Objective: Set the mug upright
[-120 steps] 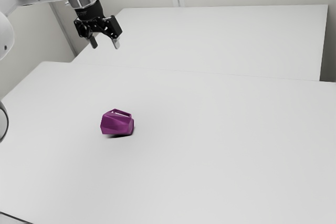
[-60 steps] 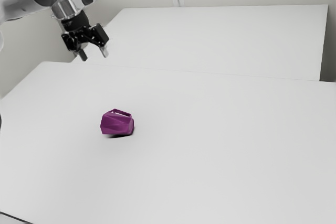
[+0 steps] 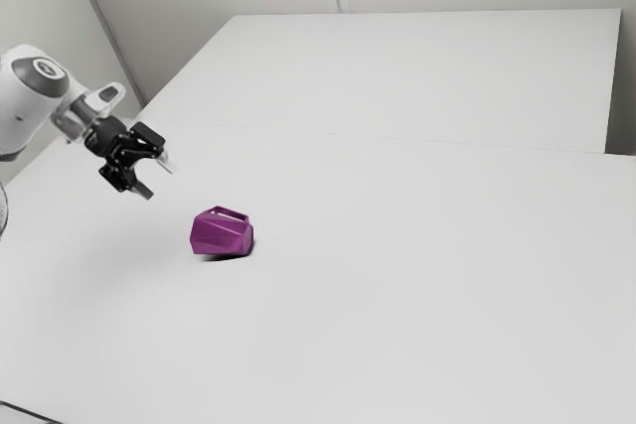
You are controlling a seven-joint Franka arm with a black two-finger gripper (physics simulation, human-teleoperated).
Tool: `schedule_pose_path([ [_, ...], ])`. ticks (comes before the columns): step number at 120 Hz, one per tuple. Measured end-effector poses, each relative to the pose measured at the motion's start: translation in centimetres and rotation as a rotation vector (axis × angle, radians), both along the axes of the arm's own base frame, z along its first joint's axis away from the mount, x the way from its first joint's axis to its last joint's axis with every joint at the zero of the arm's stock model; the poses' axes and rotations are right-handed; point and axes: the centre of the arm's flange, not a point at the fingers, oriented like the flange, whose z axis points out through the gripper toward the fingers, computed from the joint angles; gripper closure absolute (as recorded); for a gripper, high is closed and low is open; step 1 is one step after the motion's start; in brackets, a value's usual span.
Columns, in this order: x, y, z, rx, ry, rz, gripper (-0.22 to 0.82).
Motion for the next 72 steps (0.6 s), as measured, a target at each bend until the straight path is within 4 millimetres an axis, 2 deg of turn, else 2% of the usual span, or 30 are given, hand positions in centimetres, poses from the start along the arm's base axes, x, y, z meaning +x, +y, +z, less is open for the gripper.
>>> schedule_pose_path([
  [21, 0.9, 0.2, -5.8, -0.091, -0.038, -0.021, 0.00],
  [37, 0.6, 0.1, -8.8, -0.138, -0.064, -0.024, 0.00],
  [62, 1.1, -0.3, -11.4, -0.186, -0.138, -0.010, 0.00],
  [72, 1.6, -1.2, -12.3, -0.218, -0.163, -0.011, 0.00],
])
